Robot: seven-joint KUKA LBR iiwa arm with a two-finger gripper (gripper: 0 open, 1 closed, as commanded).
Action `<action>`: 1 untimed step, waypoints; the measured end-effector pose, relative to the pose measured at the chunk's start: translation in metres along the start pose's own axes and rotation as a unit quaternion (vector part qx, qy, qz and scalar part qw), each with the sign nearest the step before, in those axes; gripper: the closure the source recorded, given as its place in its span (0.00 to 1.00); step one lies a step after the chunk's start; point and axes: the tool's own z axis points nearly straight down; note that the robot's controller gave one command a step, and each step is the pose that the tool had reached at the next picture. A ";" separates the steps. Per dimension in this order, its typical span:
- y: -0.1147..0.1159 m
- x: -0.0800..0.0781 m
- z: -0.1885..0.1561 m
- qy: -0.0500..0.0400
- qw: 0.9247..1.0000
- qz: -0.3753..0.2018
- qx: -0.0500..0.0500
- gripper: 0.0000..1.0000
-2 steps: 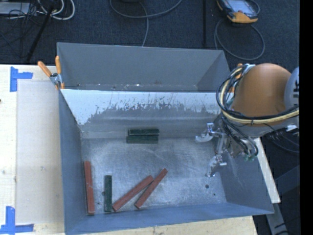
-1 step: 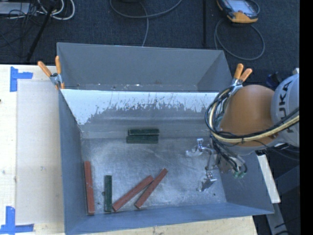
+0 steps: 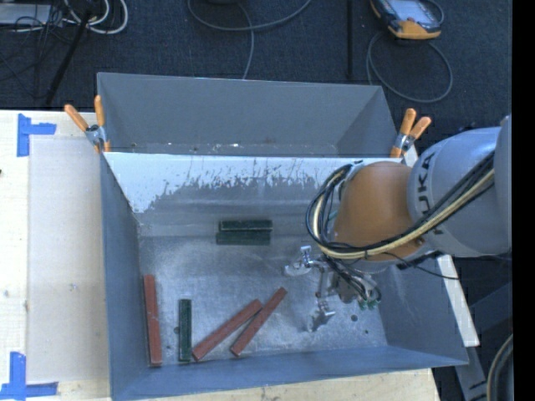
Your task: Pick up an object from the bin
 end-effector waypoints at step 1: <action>0.010 -0.020 0.019 0.005 1.000 -0.010 0.002 0.00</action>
Offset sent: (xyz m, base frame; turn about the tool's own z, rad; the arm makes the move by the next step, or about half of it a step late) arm -0.0005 0.0712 -0.0150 0.0060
